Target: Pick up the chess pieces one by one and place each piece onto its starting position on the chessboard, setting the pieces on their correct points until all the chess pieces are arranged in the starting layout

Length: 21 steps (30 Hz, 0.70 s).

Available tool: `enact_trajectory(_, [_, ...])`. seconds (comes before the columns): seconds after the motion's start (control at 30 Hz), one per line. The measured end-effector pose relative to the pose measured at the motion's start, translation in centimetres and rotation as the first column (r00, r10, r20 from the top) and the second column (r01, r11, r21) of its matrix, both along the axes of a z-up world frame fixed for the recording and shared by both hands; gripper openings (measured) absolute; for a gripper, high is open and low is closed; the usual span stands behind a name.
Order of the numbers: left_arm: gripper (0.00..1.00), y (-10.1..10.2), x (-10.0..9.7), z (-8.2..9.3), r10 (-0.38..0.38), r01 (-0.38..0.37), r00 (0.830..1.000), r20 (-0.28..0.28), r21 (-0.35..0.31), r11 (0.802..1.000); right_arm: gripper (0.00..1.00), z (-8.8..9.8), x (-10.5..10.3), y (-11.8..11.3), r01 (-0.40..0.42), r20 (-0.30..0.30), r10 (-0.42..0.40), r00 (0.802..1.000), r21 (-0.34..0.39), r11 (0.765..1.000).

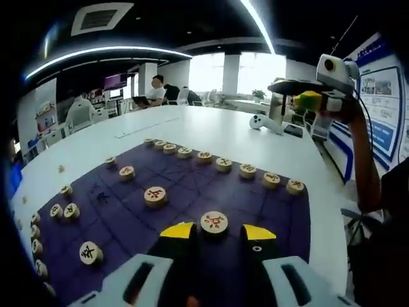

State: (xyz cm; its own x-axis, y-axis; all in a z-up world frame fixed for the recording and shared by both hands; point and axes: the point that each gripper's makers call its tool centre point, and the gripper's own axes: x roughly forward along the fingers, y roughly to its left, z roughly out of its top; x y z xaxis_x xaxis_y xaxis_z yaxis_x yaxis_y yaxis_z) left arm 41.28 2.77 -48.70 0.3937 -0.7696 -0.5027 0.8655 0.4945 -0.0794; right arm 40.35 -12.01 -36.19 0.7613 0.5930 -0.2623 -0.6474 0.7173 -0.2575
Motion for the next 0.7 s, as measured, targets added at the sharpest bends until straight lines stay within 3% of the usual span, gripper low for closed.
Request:
enact_trajectory(0.17, [0.34,0.3,0.8,2.2,0.015,-0.013,1.0,0.028,-0.055,0.998,0.4,-0.1,0.1,-0.1,0.0,-0.002,0.0,1.0,-0.001,1.0])
enact_trajectory(0.43, [0.32,2.4,4.2,7.7,0.147,-0.127,0.985,0.093,-0.197,0.972,0.4,-0.4,0.2,0.1,-0.001,-0.012,0.001,1.0,-0.004,1.0])
enact_trajectory(0.7, [0.32,4.3,5.4,9.3,0.205,-0.177,0.973,0.102,-0.234,0.956,0.4,-0.3,0.1,0.2,-0.003,-0.008,0.003,1.0,-0.005,1.0])
